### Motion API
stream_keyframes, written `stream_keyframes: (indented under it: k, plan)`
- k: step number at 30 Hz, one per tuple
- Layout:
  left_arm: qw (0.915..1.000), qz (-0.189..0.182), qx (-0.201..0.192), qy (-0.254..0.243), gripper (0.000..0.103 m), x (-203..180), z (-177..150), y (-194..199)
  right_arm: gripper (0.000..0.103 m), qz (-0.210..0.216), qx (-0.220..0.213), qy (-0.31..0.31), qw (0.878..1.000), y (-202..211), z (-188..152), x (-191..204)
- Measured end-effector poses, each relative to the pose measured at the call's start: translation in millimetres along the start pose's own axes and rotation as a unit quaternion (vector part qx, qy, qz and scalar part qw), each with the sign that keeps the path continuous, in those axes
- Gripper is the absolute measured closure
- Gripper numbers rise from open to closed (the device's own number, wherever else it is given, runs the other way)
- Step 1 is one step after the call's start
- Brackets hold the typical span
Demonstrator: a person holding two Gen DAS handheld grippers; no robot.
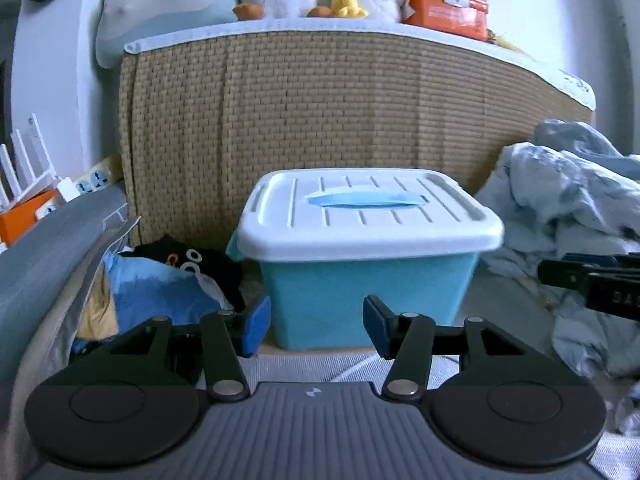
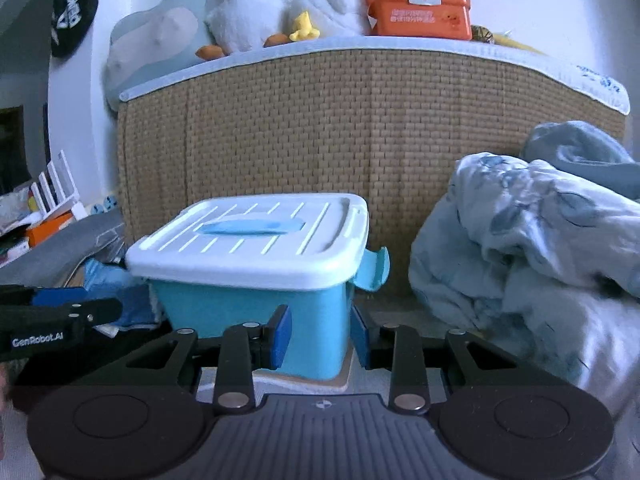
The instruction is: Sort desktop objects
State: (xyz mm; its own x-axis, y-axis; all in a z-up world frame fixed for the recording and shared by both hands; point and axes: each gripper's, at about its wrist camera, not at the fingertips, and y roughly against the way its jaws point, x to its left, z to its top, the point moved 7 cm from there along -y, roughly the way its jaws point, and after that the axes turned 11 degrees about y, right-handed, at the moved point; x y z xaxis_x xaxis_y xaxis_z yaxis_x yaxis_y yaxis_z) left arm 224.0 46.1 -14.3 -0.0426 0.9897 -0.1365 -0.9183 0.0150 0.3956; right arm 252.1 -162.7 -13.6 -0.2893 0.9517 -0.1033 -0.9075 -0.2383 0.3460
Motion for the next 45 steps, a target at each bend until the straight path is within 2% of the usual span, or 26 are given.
stream_keyframes:
  k: [3, 6, 7, 9, 12, 16, 18, 21, 25, 29, 35, 45]
  plan:
    - [1.0, 0.003, -0.007, 0.002, 0.043, -4, -7, 26, 0.067, 0.0, 0.006, 0.005, 1.0, 16, -4, 8]
    - [0.9996, 0.018, -0.019, 0.01, 0.024, -5, -14, 53, 0.067, -0.004, -0.001, 0.007, 1.0, 39, -7, 18]
    - [0.999, 0.031, -0.025, 0.02, 0.015, -4, -17, 63, 0.065, -0.005, -0.003, 0.007, 1.0, 47, -8, 21]
    - [0.9982, 0.032, -0.03, 0.04, 0.013, -1, -24, 81, 0.062, -0.002, -0.008, 0.016, 1.0, 64, -12, 31]
    - [0.997, 0.024, -0.016, 0.071, 0.01, 1, -33, 103, 0.062, -0.011, -0.011, 0.04, 0.999, 88, -16, 47]
    - [0.9963, 0.028, -0.022, 0.078, 0.0, 2, -38, 129, 0.055, -0.013, -0.017, 0.044, 0.999, 118, -21, 59]
    - [0.9972, 0.02, -0.01, 0.071, 0.0, -2, -44, 136, 0.053, -0.013, -0.019, 0.047, 0.999, 132, -25, 64]
    - [0.998, 0.01, 0.021, 0.059, 0.0, -8, -56, 141, 0.043, -0.016, -0.021, 0.046, 0.999, 150, -32, 70]
    - [0.9979, 0.022, 0.035, 0.049, 0.0, -15, -68, 152, 0.033, -0.016, -0.021, 0.05, 0.998, 172, -48, 75]
    - [0.9978, 0.042, 0.036, 0.036, 0.0, -20, -80, 158, 0.032, -0.017, -0.012, 0.051, 0.998, 186, -64, 77]
    - [0.9988, 0.036, 0.028, 0.019, 0.0, -28, -84, 165, 0.032, -0.021, 0.008, 0.039, 0.999, 190, -78, 73]
    - [0.9986, 0.035, 0.038, 0.011, 0.0, -31, -90, 161, 0.032, -0.025, 0.023, 0.021, 0.999, 187, -89, 68]
